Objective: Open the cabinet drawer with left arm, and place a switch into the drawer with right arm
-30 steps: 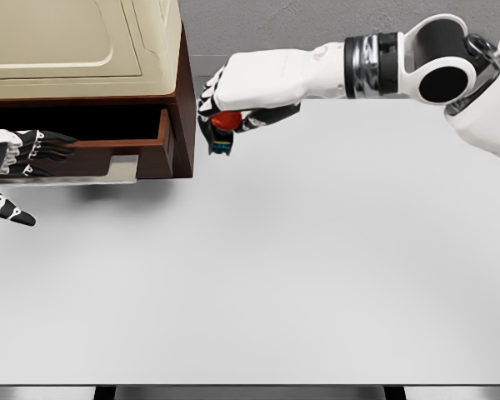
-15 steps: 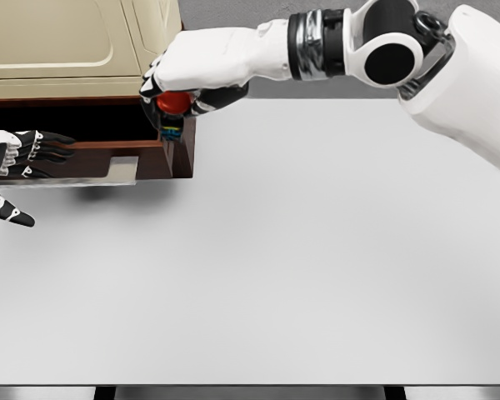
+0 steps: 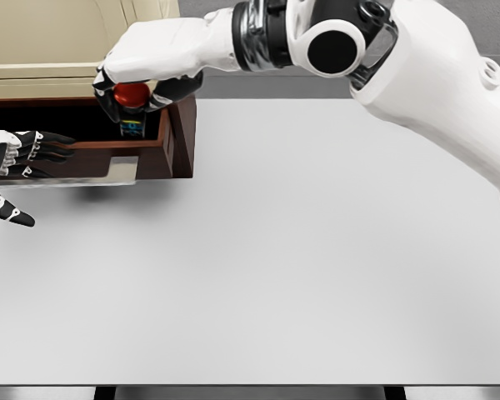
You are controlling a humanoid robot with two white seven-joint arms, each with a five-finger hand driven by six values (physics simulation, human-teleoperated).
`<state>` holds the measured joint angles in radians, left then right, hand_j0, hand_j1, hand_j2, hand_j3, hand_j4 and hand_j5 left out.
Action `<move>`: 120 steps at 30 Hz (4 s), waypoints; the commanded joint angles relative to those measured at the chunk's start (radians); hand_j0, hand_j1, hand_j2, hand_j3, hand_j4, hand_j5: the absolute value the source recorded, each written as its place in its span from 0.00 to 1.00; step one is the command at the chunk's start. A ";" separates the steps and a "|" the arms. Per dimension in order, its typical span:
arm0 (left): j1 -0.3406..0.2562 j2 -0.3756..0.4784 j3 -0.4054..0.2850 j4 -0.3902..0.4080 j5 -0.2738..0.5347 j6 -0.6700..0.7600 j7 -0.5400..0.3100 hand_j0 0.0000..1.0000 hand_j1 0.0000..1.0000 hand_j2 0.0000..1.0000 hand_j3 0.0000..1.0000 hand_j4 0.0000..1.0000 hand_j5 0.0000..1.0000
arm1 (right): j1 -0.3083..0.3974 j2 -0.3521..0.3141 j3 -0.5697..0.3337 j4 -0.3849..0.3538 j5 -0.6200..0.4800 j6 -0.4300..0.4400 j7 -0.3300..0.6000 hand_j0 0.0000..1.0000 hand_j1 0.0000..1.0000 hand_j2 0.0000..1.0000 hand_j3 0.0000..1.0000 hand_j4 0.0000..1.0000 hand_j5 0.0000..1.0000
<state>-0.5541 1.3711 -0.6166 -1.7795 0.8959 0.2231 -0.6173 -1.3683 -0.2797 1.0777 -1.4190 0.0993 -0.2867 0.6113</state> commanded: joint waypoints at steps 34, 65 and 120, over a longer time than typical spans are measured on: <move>0.008 0.003 -0.026 0.015 -0.192 -0.014 0.006 1.00 1.00 1.00 1.00 1.00 1.00 | -0.038 0.178 0.087 0.278 0.109 -0.015 0.000 0.45 0.45 0.45 0.45 0.45 0.45; 0.008 0.006 -0.025 0.015 -0.192 -0.014 0.006 1.00 1.00 1.00 1.00 1.00 1.00 | 0.071 -0.259 -0.021 0.063 0.002 -0.324 0.000 1.00 1.00 1.00 1.00 1.00 1.00; -0.050 0.013 0.063 0.014 0.342 -0.028 0.006 1.00 1.00 1.00 1.00 1.00 1.00 | 0.370 -0.463 -0.156 0.221 -0.029 -0.324 0.000 1.00 1.00 1.00 1.00 1.00 1.00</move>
<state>-0.6236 1.3834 -0.5571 -1.7654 1.2083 0.1964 -0.6110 -0.9986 -0.7425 0.9234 -1.1977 0.0769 -0.6136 0.6113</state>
